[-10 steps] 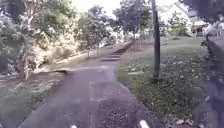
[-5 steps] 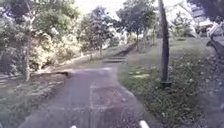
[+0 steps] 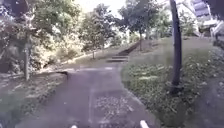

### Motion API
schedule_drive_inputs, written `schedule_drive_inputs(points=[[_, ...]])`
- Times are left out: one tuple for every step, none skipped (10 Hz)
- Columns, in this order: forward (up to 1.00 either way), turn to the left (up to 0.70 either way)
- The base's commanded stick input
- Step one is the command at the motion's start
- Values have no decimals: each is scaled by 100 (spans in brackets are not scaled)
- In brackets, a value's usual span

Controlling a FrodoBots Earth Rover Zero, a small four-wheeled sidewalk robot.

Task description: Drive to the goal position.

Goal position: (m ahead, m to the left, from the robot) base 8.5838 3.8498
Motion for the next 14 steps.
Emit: schedule_drive_inputs(points=[[50, 14], [50, 24], [50, 34], [50, 44], [50, 50], [50, 50], [50, 50], [50, 50], [50, 50], [50, 50], [50, 0], [50, 0], [50, 0], [50, 0]])
